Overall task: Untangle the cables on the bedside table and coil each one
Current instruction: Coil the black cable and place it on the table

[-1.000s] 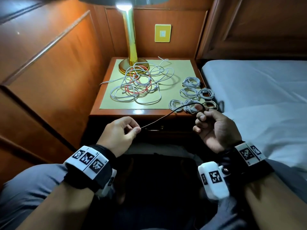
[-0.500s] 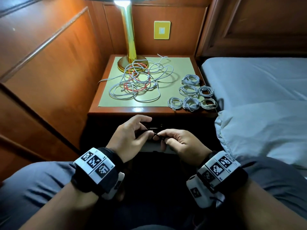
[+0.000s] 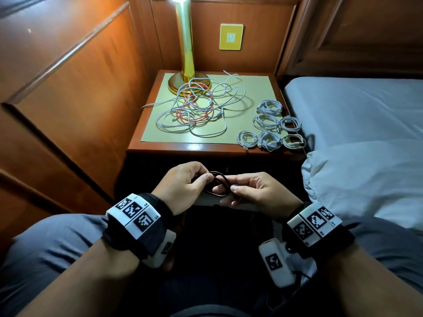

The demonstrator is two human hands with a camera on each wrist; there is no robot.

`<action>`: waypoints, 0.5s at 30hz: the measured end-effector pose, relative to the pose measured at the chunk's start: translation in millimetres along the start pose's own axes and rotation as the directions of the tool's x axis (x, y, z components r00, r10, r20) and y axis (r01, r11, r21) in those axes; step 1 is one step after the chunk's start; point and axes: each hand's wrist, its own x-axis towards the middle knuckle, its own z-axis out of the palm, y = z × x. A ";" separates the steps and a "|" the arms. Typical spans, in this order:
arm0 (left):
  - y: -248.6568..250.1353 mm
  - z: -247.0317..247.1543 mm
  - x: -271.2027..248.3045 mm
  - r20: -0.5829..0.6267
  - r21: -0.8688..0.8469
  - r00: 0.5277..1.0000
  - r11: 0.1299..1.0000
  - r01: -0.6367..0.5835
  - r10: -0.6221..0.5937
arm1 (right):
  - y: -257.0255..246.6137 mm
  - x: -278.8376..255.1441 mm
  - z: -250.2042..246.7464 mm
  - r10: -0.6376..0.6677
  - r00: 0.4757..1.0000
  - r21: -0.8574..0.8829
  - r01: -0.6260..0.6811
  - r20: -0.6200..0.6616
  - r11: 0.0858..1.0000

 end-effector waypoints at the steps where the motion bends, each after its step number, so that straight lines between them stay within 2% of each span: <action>1: 1.3 -1.0 -0.3 0.007 -0.012 1.000 1.000 -0.003 0.003 | 0.0 -0.6 -1.1 0.003 1.000 -0.003 -0.003 0.003 1.000; 6: 4.6 -2.2 -2.0 -0.015 -0.061 1.000 0.998 -0.017 0.016 | 0.8 -2.4 -4.2 0.035 0.997 0.060 -0.031 -0.063 0.998; 9: 2.9 -0.1 -2.5 -0.023 -0.023 1.000 1.000 -0.014 0.014 | 2.5 -1.6 -3.5 0.019 0.993 0.117 -0.006 -0.114 0.993; 12: 1.4 0.4 -1.5 -0.043 -0.026 0.999 1.000 -0.003 0.002 | 2.9 -2.0 -2.6 0.041 0.993 0.266 -0.010 -0.111 0.964; 15: 1.8 0.6 -1.1 -0.041 -0.104 0.998 0.993 0.051 -0.056 | -0.1 -4.3 2.0 0.068 0.996 0.413 -0.037 -0.060 0.910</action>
